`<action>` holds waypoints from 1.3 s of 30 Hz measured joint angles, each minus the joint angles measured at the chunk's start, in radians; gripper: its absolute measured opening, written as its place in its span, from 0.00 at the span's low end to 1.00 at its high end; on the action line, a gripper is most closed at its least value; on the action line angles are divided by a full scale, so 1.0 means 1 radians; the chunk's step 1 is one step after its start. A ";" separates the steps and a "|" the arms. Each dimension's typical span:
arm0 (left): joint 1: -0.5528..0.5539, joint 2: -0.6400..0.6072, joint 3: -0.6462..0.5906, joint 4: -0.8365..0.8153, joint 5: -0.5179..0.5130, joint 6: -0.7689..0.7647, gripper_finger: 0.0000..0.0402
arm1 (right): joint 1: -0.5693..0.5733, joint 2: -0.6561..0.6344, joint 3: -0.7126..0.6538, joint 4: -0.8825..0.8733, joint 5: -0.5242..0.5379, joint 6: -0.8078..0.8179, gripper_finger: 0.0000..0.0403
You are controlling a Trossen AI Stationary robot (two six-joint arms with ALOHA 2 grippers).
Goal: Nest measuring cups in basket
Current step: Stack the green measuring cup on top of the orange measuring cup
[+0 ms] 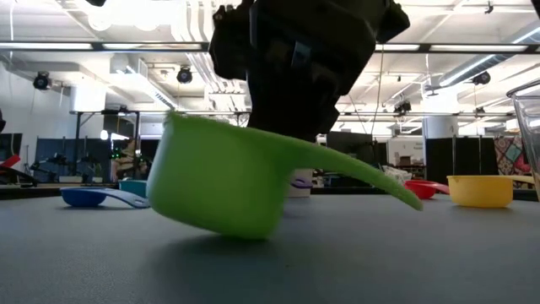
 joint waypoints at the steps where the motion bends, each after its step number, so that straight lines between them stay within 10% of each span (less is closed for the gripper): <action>1: 0.000 0.000 0.000 0.000 0.000 0.000 0.00 | 0.000 0.000 0.000 0.001 0.000 0.000 0.30; 9: 0.000 0.000 0.000 0.000 0.000 0.000 0.00 | 0.000 -0.002 0.015 0.019 0.002 -0.027 0.04; 39: 0.000 0.000 0.000 0.000 0.000 0.000 0.00 | -0.004 -0.033 0.150 0.052 0.067 -0.159 0.02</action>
